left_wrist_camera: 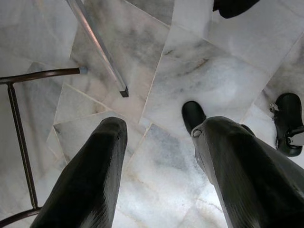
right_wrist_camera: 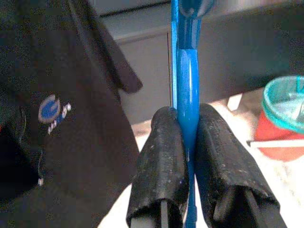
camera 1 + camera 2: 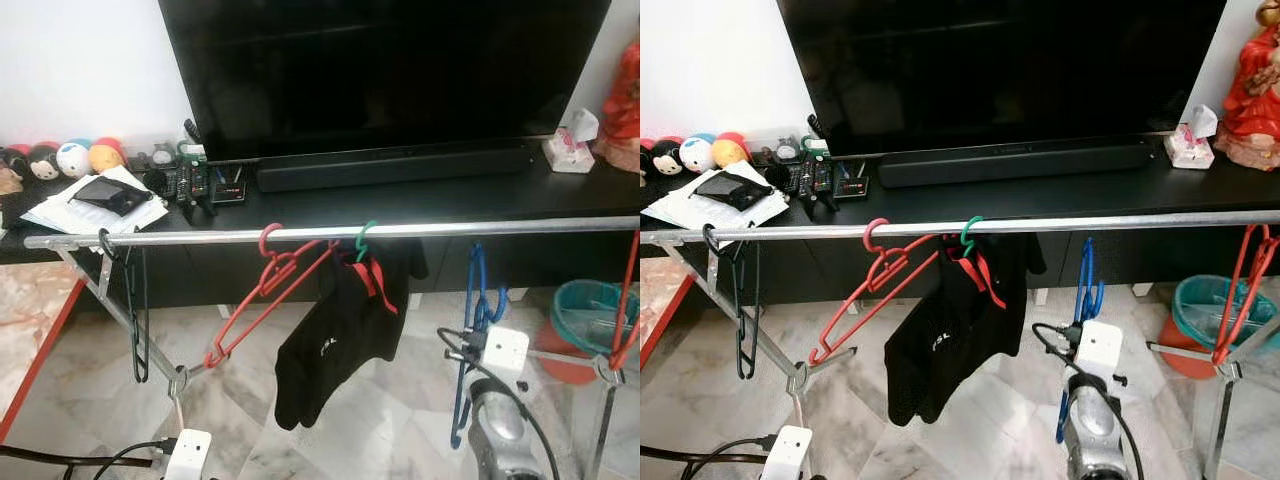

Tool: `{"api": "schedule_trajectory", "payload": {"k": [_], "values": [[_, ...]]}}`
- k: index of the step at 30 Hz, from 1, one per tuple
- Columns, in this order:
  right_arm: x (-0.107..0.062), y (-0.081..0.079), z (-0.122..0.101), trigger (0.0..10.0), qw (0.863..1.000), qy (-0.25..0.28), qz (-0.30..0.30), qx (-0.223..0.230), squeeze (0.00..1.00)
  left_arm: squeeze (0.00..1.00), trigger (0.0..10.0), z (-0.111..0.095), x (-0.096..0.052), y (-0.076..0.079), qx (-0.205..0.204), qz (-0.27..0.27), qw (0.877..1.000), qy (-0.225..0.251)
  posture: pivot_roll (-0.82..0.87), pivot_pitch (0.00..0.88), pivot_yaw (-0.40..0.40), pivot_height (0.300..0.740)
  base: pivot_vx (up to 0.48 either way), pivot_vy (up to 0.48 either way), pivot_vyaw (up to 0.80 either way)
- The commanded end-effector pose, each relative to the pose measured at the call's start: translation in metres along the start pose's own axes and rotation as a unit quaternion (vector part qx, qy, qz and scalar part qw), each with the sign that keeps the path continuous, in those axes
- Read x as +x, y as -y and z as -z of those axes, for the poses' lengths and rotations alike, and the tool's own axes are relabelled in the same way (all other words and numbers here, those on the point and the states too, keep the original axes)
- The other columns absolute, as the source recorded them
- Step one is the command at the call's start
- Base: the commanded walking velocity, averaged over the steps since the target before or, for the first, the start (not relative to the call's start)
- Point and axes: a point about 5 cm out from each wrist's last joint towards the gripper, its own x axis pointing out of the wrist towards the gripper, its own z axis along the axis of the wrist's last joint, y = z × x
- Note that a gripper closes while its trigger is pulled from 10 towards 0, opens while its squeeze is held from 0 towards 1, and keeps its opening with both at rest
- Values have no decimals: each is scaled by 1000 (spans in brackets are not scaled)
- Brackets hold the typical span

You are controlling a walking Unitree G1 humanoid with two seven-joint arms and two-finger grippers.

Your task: Hang hanger

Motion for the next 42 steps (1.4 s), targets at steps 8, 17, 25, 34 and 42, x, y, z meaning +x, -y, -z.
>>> {"api": "schedule_trajectory", "payload": {"k": [8, 17, 25, 34, 42], "values": [[18, -2, -29, 10000, 999, 34, -5, 3, 0, 0, 10000, 0, 0, -4, 7, -7, 1000, 0, -182, 0, 68, 740, 0, 0, 0], [30, -4, -51, 10000, 998, 54, -12, 5, 0, 0, 10000, -1, 0, -4, 7, -10, 1000, 0, -182, 0, 70, 740, 0, 0, 0], [38, -12, -60, 10000, 999, 34, -37, -18, 0, 0, 10000, -1, 0, -4, 6, -11, 1000, 1, -179, 0, 68, 740, 0, 0, 0], [46, -18, -65, 10000, 997, 0, -71, -44, 0, 0, 10000, -2, 0, -4, 6, -11, 1000, 1, -178, 0, 70, 740, 0, 0, 0], [53, -17, -84, 10000, 996, 23, -73, -40, 0, 0, 10000, -2, 0, -4, 6, -11, 1000, 1, -177, 0, 71, 740, 0, 0, 0]]}}
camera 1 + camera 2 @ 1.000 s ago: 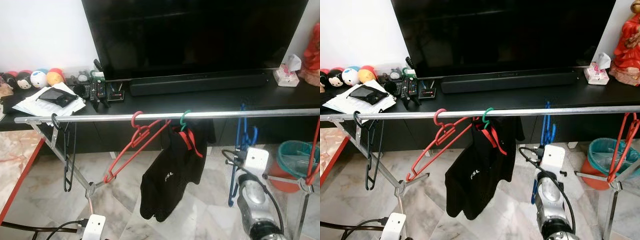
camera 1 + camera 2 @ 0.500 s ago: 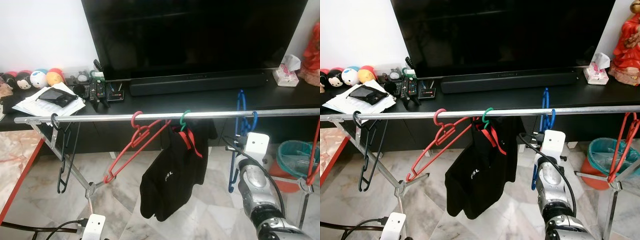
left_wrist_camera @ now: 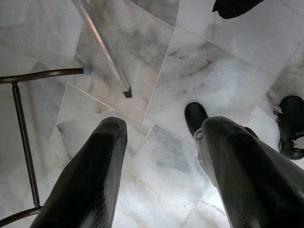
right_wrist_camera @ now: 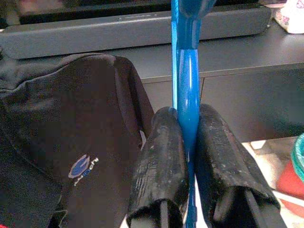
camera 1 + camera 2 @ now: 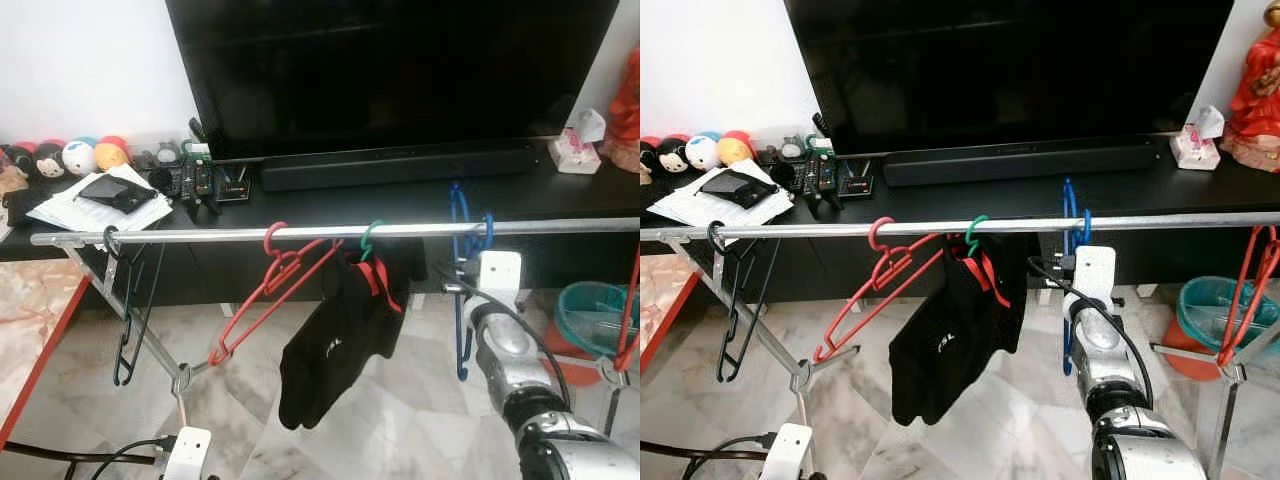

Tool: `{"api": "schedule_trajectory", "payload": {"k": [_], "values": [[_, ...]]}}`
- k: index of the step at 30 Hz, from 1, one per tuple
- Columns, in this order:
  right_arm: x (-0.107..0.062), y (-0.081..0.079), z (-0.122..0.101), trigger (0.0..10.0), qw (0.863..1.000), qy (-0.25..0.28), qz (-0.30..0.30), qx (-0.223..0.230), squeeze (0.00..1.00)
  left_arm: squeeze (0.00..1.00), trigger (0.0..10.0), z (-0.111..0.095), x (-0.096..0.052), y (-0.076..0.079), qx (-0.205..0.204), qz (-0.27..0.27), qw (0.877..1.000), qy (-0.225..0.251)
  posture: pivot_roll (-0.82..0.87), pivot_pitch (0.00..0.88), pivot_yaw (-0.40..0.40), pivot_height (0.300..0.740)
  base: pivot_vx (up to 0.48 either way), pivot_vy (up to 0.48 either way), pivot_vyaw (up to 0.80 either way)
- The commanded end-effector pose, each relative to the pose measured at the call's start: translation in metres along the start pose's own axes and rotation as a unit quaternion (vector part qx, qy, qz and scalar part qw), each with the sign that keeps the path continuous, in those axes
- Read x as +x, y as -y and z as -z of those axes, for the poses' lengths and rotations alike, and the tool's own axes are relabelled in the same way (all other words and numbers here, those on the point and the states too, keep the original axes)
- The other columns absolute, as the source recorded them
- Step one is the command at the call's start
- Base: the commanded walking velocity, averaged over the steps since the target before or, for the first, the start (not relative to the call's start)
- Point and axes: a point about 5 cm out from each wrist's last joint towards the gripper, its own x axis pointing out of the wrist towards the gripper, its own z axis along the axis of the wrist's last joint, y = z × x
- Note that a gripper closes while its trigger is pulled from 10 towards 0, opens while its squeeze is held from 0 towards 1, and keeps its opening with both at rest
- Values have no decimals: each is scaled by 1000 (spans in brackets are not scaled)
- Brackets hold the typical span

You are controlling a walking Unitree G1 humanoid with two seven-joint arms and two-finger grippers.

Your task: Hang hanger

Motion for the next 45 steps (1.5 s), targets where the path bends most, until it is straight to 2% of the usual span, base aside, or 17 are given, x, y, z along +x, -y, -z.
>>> {"api": "schedule_trajectory", "payload": {"k": [1, 7, 17, 24, 37, 38, 39, 45], "values": [[6, -2, -11, 10000, 1000, 4, -7, -8, 0, 0, 10000, 1, 0, -3, 6, -6, 1000, -3, -177, 0, 71, 740, 0, 0, 0], [9, -4, -12, 10000, 999, -29, -13, -26, 0, 0, 10000, 1, 0, -3, 6, -4, 1000, -4, -174, 0, 72, 740, 0, 0, 0], [15, -10, -21, 10000, 998, -56, -29, -16, 0, 0, 10000, 1, 0, -4, 5, -4, 1000, -4, -174, 0, 74, 740, 0, 0, 0], [14, -12, -13, 10000, 996, -87, -26, -4, 0, 0, 10000, 1, 0, -4, 5, -3, 1000, -5, -173, 0, 74, 740, 0, 0, 0], [12, -22, -10, 10000, 996, -74, -41, 11, 0, 0, 10000, 1, 0, -5, 9, -7, 1000, -5, -176, 0, 82, 740, 0, 0, 0], [11, -23, -11, 10000, 997, -67, -43, 10, 875, 0, 10000, 1, 0, -5, 9, -7, 1000, -5, -175, 0, 81, 740, 0, 0, 0], [11, -25, -11, 10000, 997, -62, -47, 12, 1000, 0, 10000, 1, -1, -5, 10, -7, 1000, -5, -175, 0, 81, 740, 0, 0, 0], [10, -28, -12, 10000, 997, -48, -51, 13, 1000, 0, 10000, 1, -1, -6, 10, -8, 1000, -4, -174, 0, 81, 740, 0, 0, 0]]}}
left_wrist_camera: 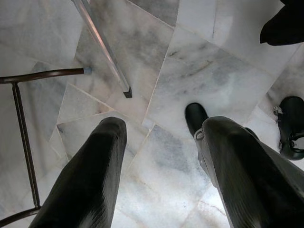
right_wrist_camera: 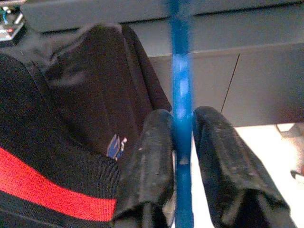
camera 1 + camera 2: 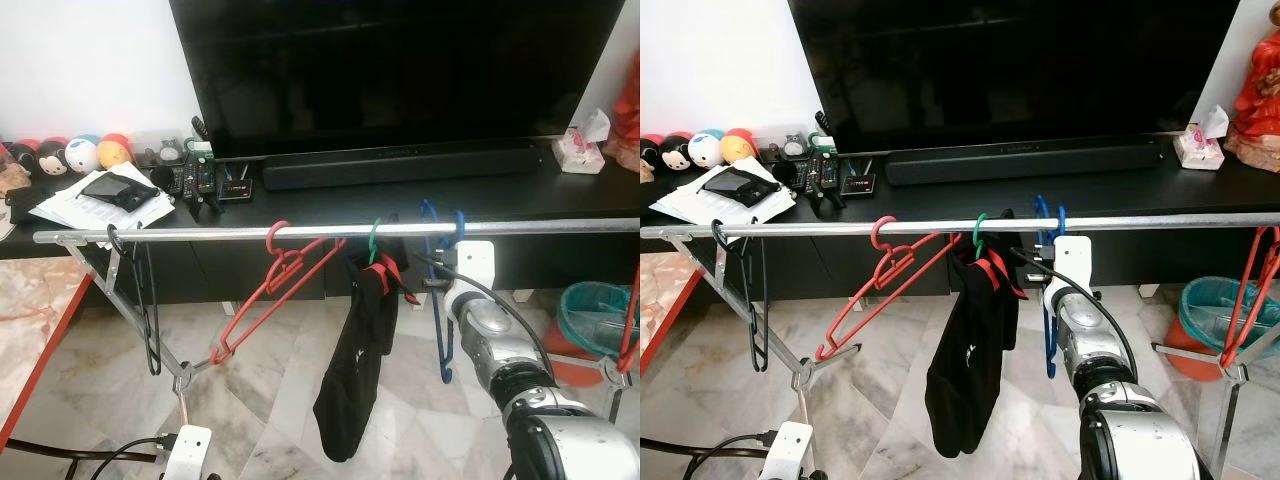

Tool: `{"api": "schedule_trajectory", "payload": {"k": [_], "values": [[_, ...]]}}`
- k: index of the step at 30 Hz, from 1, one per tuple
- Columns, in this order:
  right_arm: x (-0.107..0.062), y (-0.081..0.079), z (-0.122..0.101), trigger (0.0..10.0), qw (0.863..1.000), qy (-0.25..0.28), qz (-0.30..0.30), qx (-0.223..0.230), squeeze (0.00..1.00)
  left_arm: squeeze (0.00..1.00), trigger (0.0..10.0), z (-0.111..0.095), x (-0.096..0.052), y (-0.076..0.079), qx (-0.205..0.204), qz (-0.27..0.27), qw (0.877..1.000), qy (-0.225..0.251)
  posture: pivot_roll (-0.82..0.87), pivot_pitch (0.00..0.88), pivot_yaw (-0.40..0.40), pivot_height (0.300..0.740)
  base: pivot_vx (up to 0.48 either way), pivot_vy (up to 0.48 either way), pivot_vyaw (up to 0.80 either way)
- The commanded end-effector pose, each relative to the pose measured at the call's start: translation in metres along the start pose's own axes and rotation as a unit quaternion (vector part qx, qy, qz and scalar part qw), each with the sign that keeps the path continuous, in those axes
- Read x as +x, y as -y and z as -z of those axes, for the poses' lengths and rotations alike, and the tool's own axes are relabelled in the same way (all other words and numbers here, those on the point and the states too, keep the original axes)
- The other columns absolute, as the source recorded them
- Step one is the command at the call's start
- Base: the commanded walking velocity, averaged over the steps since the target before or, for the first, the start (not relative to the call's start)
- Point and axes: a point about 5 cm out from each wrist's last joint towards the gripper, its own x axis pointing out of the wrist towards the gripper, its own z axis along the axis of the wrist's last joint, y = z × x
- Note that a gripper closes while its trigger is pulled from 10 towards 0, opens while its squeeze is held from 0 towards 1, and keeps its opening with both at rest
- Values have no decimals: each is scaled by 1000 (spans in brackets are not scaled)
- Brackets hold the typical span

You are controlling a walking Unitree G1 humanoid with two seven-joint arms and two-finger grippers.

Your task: Hang hanger

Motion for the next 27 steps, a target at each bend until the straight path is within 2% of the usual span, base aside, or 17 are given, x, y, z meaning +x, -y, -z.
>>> {"api": "schedule_trajectory", "payload": {"k": [1, 11, 16, 20, 24, 27], "values": [[-1, -3, -3, 10000, 1000, 19, -2, 2, 1000, 0, 10000, 3, -1, -6, 10, -9, 1000, -6, -174, 0, 81, 740, 0, 0, 0], [-3, -3, -1, 10000, 1000, 28, 0, 3, 1000, 0, 10000, 3, -1, -5, 11, -7, 1000, -6, -174, 0, 80, 740, 0, 0, 0], [-6, -3, -5, 10000, 998, 66, 9, 15, 1000, 0, 10000, 3, -1, -6, 11, -8, 1000, -6, -174, 0, 80, 740, 0, 0, 0], [-12, -1, -3, 10000, 995, 95, 19, 28, 1000, 0, 10000, 3, -1, -6, 11, -8, 1000, -6, -175, 0, 79, 740, 0, 0, 0], [-28, -3, 3, 10000, 988, 150, 22, 40, 1000, 0, 10000, 3, -1, -6, 10, -9, 1000, -5, -175, 0, 76, 740, 0, 0, 0], [-36, -2, 7, 10000, 984, 166, 30, 56, 1000, 0, 10000, 4, -1, -6, 11, -10, 1000, -5, -181, 0, 76, 740, 0, 0, 0]]}}
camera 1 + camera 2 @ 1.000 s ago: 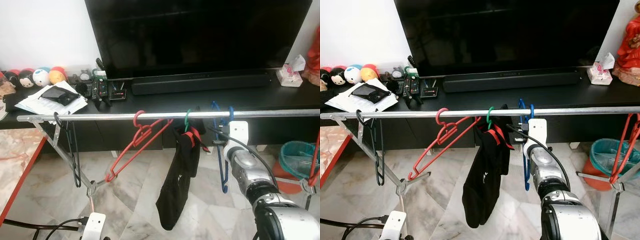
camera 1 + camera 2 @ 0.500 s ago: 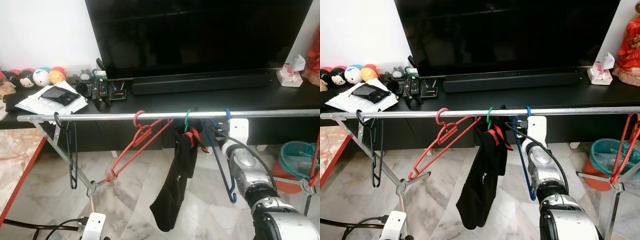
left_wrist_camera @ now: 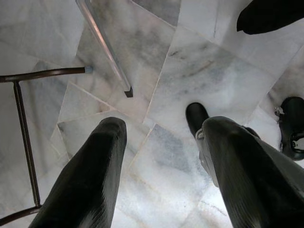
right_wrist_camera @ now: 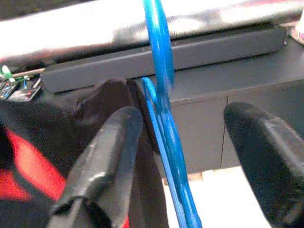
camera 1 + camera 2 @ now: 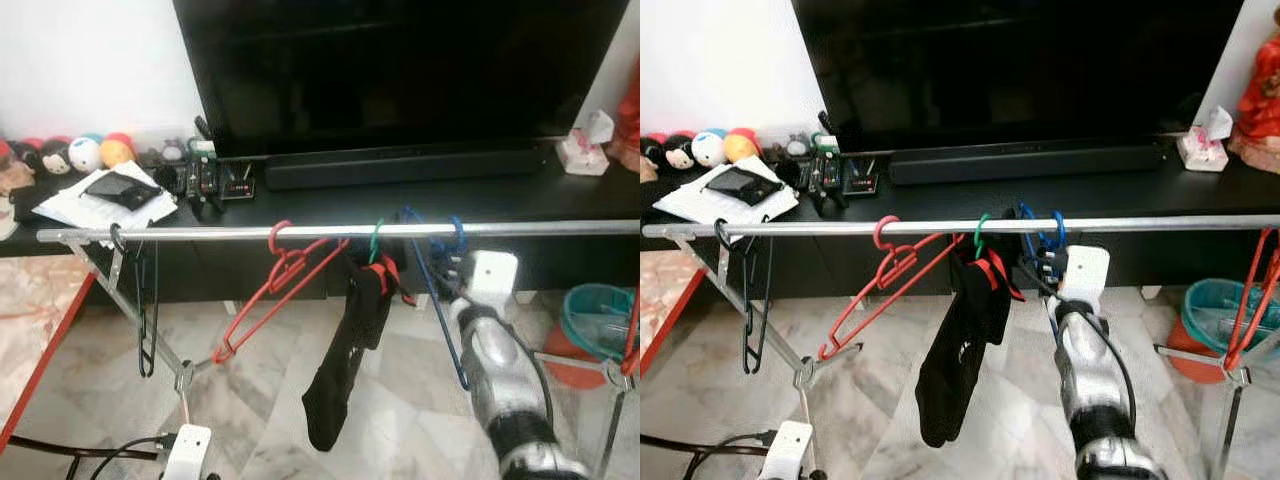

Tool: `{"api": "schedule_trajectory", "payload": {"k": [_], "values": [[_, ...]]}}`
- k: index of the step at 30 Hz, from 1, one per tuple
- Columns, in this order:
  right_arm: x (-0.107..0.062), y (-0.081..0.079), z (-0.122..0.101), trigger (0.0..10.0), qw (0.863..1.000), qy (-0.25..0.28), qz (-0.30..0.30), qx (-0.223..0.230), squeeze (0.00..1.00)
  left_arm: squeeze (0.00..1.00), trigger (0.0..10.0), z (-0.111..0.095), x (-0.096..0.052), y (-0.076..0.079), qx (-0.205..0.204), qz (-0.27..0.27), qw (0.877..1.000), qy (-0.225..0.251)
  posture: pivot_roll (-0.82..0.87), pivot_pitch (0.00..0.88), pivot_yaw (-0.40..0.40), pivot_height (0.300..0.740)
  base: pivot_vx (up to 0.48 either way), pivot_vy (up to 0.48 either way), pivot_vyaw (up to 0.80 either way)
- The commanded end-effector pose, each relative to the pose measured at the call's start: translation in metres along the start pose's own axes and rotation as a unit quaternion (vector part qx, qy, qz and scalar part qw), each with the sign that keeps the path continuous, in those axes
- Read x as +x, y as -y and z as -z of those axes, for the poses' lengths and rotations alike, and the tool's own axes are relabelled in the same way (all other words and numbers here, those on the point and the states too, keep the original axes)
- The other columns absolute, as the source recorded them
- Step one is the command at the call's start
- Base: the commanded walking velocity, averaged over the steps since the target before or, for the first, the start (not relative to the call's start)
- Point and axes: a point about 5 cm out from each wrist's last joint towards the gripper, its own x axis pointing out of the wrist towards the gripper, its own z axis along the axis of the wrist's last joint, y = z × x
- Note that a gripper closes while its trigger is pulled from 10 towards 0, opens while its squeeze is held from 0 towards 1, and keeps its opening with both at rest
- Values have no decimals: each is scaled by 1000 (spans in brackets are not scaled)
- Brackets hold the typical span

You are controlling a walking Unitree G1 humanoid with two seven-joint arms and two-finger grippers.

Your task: Hang hanger

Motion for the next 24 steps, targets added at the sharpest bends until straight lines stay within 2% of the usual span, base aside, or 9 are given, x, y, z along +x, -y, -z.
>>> {"api": "schedule_trajectory", "payload": {"k": [1, 7, 8, 9, 14, 18, 20, 22, 24], "values": [[-3, -1, -9, 10000, 999, 32, 6, 14, 1000, 0, 10000, 4, -1, -5, 10, -9, 1000, -6, -181, 0, 76, 740, 0, 0, 0], [-36, 8, 0, 10000, 998, 51, 35, 15, 1000, 0, 10000, 5, -1, -6, 10, -10, 1000, -3, -180, 0, 70, 740, 0, 0, 0], [-48, 10, -1, 10000, 997, 63, 36, 8, 733, 0, 10000, 5, -2, -6, 11, -11, 1000, -3, -179, 0, 69, 740, 0, 0, 0], [-56, 12, -2, 10000, 997, 69, 41, -9, 0, 0, 10000, 5, -2, -7, 11, -11, 1000, -2, -182, 0, 67, 740, 0, 0, 0], [-73, 15, 0, 10000, 995, 71, 45, -45, 0, 0, 10000, 6, -2, -9, 12, -14, 1000, -1, -190, 0, 67, 740, 0, 0, 0], [-83, 8, 7, 10000, 996, 55, 25, -69, 0, 0, 10000, 7, -2, -9, 13, -13, 1000, -4, -194, 0, 70, 740, 0, 0, 0], [-83, 6, 7, 10000, 996, 54, 24, -69, 0, 0, 10000, 8, -2, -9, 10, -14, 1000, -5, -195, 0, 70, 740, 0, 0, 0], [-78, 5, 8, 10000, 996, 50, 27, -66, 0, 0, 10000, 11, -3, -9, -21, -19, 1000, -7, -193, 0, 55, 740, 0, 0, 0], [-76, 6, 6, 10000, 996, 51, 27, -66, 0, 0, 10000, 12, -3, -8, -27, -20, 999, -8, -189, 0, 47, 740, 0, 0, 0]]}}
